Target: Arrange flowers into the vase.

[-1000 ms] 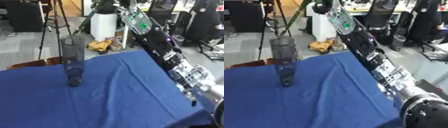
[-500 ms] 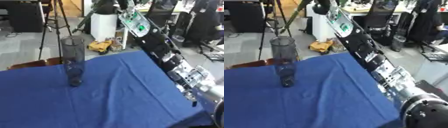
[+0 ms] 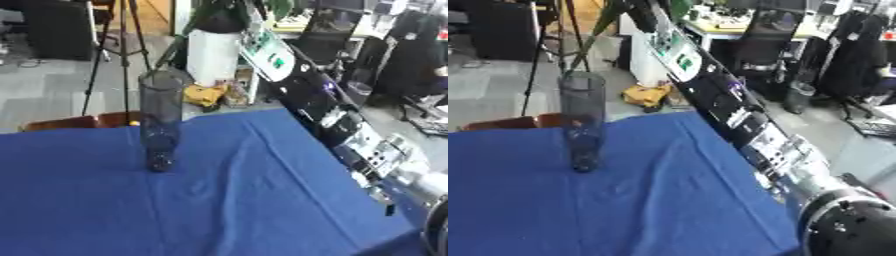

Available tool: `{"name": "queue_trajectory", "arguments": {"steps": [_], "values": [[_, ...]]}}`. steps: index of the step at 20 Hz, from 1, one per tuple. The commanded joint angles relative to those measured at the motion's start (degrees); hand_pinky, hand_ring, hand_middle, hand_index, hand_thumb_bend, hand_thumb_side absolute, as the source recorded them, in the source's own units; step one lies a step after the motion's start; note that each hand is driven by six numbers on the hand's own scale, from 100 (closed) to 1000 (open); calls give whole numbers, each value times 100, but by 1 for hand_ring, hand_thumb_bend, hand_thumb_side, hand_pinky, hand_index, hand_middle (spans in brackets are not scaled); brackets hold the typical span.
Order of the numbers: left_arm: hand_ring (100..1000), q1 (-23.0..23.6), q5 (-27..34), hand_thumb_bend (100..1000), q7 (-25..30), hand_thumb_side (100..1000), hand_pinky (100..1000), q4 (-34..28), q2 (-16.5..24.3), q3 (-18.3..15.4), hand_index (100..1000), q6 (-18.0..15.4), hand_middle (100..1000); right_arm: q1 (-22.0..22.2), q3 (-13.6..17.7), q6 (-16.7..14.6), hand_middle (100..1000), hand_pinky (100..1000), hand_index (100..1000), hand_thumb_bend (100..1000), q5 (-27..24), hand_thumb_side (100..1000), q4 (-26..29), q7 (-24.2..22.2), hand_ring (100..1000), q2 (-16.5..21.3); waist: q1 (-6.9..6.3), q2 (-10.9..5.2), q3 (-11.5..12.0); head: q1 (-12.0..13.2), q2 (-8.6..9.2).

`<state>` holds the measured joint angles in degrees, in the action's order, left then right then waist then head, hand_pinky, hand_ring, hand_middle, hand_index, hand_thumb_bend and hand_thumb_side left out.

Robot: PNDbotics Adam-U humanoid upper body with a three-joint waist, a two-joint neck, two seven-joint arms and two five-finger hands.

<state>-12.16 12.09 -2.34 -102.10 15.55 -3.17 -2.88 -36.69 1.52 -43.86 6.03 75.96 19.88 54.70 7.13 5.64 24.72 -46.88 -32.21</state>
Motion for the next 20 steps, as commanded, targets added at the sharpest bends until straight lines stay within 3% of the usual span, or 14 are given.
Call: {"name": "queue_trajectory", "arguments": {"steps": [1,9,20], "values": [[543,-95,-24,343,-8,936,492,-70,38,-50,820,-11,598,-56,-26,-69,100,100,253,100,178,1000,-149,-173,163,79,58,38,3,-53,-13],[543,-98,-29,344,-8,936,494,-67,29,-54,820,-11,598,-94,42,-136,100,100,259,100,-48,995,-260,-619,184,47,69,48,-3,-71,-3],[543,-82,-29,345,-15,935,494,-60,29,-66,820,-12,598,-136,34,45,100,100,268,100,-376,981,-485,-1439,221,41,73,26,3,-74,3]]}}
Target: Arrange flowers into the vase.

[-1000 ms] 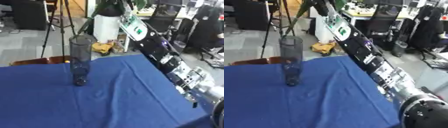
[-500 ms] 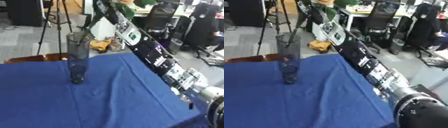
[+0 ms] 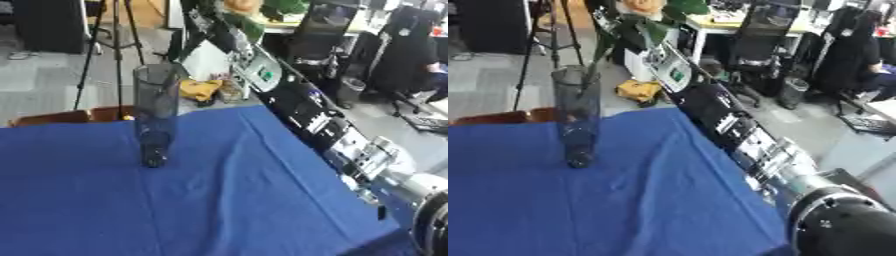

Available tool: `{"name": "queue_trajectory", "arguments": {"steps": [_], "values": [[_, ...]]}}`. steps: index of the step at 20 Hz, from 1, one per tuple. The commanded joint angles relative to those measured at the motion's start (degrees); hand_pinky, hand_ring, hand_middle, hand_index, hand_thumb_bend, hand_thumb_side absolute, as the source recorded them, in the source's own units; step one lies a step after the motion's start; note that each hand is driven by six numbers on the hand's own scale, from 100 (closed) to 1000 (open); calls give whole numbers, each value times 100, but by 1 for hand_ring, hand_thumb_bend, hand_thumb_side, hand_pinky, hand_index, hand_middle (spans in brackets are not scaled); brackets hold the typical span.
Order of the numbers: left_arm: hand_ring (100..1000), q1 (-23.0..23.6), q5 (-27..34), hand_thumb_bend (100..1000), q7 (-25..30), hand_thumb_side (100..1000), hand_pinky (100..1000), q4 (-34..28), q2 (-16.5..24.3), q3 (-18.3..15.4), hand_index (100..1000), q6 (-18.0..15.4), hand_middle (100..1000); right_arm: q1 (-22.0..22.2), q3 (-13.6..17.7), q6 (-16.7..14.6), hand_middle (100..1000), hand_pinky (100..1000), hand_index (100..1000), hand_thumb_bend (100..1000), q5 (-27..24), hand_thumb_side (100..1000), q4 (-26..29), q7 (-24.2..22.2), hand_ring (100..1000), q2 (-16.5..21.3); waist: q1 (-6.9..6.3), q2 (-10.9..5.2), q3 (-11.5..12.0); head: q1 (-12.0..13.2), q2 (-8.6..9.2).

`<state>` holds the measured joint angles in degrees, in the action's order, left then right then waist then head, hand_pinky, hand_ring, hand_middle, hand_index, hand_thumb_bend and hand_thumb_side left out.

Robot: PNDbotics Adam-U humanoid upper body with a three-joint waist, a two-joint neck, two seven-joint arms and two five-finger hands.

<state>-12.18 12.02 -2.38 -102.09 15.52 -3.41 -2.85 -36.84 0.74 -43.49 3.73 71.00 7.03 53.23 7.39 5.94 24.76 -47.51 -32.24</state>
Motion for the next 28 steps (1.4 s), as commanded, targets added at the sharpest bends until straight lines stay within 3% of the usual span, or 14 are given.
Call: {"name": "queue_trajectory", "arguments": {"steps": [1,7,8,13,23,28], "values": [[543,-80,-21,345,-12,935,494,-61,31,-42,820,-15,598,-124,122,9,100,100,268,100,-183,981,11,-199,221,190,47,-4,-2,-11,7],[543,-80,-22,345,-13,935,494,-61,31,-43,820,-15,598,-129,153,10,100,100,268,100,-307,981,12,-338,221,197,47,-4,-3,-10,7],[542,-81,-22,348,-13,936,497,-61,30,-43,820,-15,597,-116,141,19,136,233,351,100,-307,878,-1,-356,422,198,54,-1,2,-20,11],[542,-98,-32,350,-3,937,497,-49,12,-47,820,-11,597,-125,-109,344,154,264,371,100,-83,851,-337,-755,450,61,142,38,115,-128,18],[542,-100,-41,351,-9,937,497,-45,7,-57,820,-11,597,-197,112,506,161,277,376,100,-542,843,-345,-1728,460,17,178,58,120,-128,10],[542,-99,-41,351,-10,937,497,-45,8,-58,820,-12,597,-206,171,531,161,277,376,100,-718,843,-347,-1949,460,28,177,57,118,-125,10]]}}
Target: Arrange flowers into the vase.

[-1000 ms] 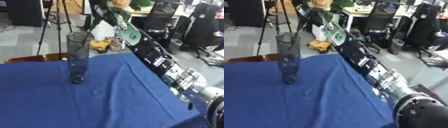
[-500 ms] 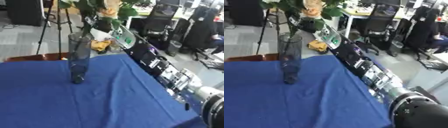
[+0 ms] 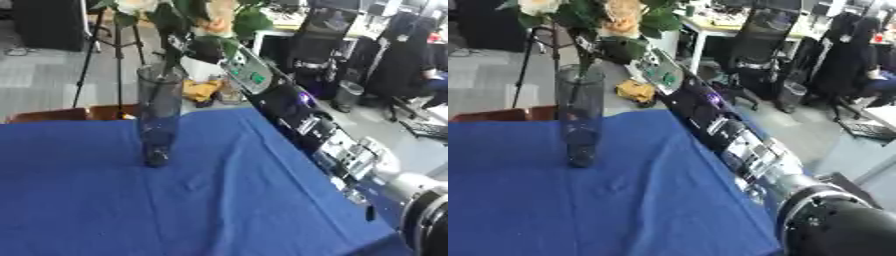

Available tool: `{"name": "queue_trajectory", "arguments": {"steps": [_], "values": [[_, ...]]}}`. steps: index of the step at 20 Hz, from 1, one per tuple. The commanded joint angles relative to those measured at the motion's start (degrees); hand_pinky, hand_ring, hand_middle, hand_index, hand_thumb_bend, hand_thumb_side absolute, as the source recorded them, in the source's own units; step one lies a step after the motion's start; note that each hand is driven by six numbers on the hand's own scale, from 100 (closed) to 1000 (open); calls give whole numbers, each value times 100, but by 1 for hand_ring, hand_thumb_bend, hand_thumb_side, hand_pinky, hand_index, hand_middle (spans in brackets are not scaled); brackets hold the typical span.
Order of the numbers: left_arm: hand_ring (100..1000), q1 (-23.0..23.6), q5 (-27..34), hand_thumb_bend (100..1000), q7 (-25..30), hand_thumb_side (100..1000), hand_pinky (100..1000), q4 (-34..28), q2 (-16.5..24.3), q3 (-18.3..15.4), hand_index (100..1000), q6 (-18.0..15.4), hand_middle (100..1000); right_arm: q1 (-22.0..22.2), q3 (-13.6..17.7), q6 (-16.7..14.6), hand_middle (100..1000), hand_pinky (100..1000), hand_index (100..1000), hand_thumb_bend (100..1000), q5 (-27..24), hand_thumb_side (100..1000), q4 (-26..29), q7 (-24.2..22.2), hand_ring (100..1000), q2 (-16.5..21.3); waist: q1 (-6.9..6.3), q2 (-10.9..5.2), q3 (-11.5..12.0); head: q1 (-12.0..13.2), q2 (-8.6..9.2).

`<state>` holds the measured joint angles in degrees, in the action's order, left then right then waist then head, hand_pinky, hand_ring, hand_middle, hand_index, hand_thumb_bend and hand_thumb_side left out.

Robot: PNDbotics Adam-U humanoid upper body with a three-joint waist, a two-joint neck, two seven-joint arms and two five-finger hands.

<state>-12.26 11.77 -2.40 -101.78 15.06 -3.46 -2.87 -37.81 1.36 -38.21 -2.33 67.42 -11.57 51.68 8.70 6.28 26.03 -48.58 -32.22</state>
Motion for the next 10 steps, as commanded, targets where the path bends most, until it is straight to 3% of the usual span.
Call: {"name": "queue_trajectory", "arguments": {"steps": [1,4,10], "values": [[542,-91,-17,351,-8,937,497,-76,54,-53,820,-10,597,-109,113,6,161,277,376,100,-128,843,11,-108,460,184,47,24,-9,-18,8],[541,-108,-10,356,-7,938,499,-70,43,-56,819,-8,596,-27,3,107,177,336,361,100,-53,807,-140,-232,516,173,91,70,-4,-42,17],[541,-114,-1,356,1,938,499,-62,33,-61,819,-12,596,-106,43,485,178,337,361,100,-20,806,-197,-791,517,112,101,89,-3,-44,37]]}}
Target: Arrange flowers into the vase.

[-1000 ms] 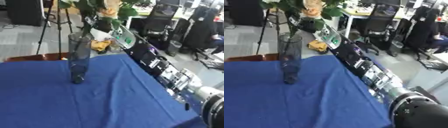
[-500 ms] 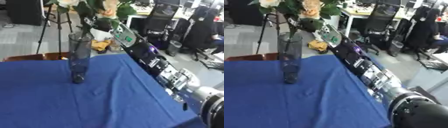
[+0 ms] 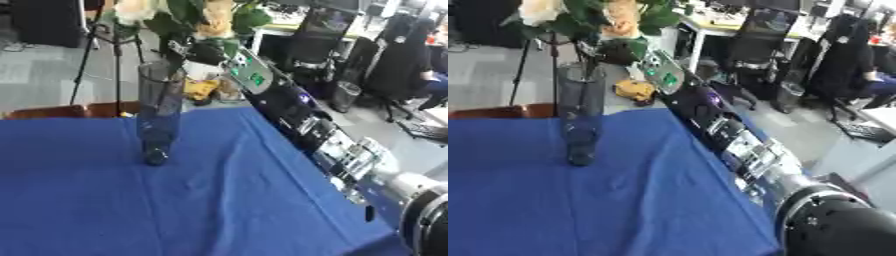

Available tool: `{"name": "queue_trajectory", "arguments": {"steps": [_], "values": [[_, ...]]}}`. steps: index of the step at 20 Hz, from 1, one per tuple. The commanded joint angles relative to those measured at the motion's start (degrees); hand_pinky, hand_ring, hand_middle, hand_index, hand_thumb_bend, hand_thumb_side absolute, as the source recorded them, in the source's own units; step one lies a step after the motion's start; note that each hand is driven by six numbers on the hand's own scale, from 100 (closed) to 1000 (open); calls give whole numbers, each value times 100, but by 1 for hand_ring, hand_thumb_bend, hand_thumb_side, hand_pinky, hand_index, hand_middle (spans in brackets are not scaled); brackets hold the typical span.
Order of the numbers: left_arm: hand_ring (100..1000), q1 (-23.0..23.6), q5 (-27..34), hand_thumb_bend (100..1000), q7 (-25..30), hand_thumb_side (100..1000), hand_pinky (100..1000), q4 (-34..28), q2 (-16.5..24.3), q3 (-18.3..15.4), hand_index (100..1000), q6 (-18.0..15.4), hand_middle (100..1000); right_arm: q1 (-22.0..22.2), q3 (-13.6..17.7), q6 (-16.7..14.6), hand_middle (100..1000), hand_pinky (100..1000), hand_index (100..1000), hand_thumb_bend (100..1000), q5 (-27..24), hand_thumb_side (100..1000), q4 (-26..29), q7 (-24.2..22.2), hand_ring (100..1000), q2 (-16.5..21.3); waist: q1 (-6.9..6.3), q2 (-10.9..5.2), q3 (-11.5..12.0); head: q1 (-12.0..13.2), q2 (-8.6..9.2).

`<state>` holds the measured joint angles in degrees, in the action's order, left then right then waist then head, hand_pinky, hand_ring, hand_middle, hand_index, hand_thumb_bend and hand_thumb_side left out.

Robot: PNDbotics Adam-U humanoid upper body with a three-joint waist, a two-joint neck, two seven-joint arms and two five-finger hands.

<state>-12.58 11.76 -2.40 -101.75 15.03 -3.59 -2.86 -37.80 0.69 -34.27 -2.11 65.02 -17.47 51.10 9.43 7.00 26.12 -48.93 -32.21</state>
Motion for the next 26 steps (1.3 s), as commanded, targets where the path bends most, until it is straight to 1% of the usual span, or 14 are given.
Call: {"name": "queue_trajectory", "arguments": {"steps": [1,4,9,10,12,14,15,16,17,18,21,22,23,26], "values": [[541,-81,0,356,1,938,499,-64,37,-49,819,-12,596,-112,138,116,178,337,361,100,-87,806,49,-291,517,171,28,17,-14,-8,36],[541,-80,0,356,0,938,499,-64,37,-50,819,-13,596,-120,193,162,178,337,361,100,-198,806,59,-466,517,178,27,17,-16,-6,36],[541,-79,0,356,-1,938,499,-64,37,-50,819,-13,596,-122,217,185,178,337,361,100,-262,806,64,-547,517,184,27,17,-17,-5,36],[540,-79,0,356,-1,940,500,-64,36,-51,819,-13,596,-119,215,187,311,477,561,100,-264,811,63,-553,648,183,27,20,-14,-8,36],[540,-76,3,357,0,940,500,-61,17,-57,819,-13,596,-98,127,190,351,509,604,100,-212,808,51,-666,687,145,20,59,44,-43,47],[540,-75,4,356,1,941,500,-60,10,-61,820,-13,596,-114,133,181,485,639,708,100,-234,792,27,-842,809,121,24,72,62,-53,52],[539,-76,4,357,2,941,500,-60,9,-62,819,-14,596,-121,153,177,531,700,733,100,-266,785,15,-928,850,116,26,77,66,-54,55],[539,-77,3,357,3,941,500,-61,8,-64,819,-14,596,-125,171,172,531,700,733,100,-297,785,4,-1001,850,112,28,82,70,-55,57],[539,-77,-3,357,2,941,500,-61,9,-67,819,-14,596,-126,184,164,614,809,771,100,-326,776,-1,-1060,920,111,31,86,73,-57,56],[539,-77,-8,357,-2,941,500,-61,7,-71,819,-14,596,-104,192,142,648,871,784,100,-355,772,12,-1111,964,120,38,93,74,-58,54],[539,-79,-3,359,-8,942,500,-59,-1,-74,819,-14,595,-30,213,86,702,933,793,130,-408,780,57,-1235,1000,150,57,107,64,-55,43],[539,-80,-1,359,-7,942,500,-57,-3,-73,819,-14,595,-17,220,81,702,933,793,130,-414,780,63,-1260,1000,155,60,111,60,-54,42],[539,-81,0,360,-7,941,500,-56,-4,-73,819,-14,595,-8,226,79,700,936,792,100,-417,800,66,-1276,1000,158,63,112,55,-55,39],[539,-87,-3,360,-10,941,501,-57,1,-77,819,-17,595,18,237,97,716,944,806,106,-394,806,66,-1292,1000,164,77,113,28,-58,35]]}}
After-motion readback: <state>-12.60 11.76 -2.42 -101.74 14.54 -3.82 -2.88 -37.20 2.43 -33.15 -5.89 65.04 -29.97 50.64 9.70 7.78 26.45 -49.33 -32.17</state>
